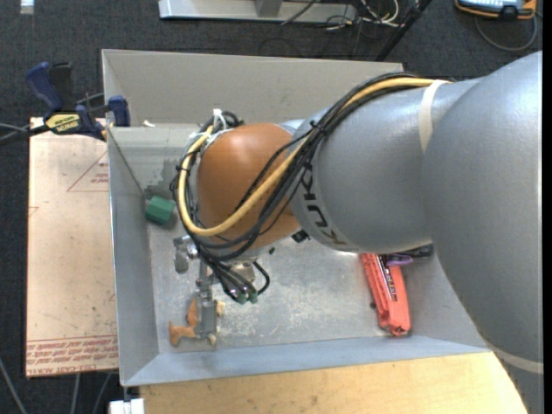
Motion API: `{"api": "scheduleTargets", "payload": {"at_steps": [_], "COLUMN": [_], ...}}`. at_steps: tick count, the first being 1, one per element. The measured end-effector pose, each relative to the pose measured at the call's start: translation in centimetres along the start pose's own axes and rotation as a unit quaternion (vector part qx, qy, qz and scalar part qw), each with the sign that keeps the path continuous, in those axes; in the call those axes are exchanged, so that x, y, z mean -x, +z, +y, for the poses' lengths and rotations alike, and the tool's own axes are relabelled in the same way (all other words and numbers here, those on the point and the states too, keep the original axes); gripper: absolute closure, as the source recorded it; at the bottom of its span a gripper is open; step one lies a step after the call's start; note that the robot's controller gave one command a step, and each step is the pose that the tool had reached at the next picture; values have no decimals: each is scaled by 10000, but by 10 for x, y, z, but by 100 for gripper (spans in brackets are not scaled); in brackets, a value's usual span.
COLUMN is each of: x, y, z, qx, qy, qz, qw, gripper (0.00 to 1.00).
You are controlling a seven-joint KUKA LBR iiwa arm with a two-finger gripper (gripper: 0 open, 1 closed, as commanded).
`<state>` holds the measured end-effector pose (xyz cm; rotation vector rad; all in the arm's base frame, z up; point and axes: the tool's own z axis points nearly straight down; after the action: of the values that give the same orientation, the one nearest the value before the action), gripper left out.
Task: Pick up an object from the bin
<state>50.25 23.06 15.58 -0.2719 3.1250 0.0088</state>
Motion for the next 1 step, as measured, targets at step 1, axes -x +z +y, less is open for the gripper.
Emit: {"api": "scheduleTargets", "payload": {"at_steps": [1], "x": [-10], "y": [54], "z": [-41], "qx": [-17], "qy": [-524], "qz": [22], "qw": [9986], "gripper": [0]}}
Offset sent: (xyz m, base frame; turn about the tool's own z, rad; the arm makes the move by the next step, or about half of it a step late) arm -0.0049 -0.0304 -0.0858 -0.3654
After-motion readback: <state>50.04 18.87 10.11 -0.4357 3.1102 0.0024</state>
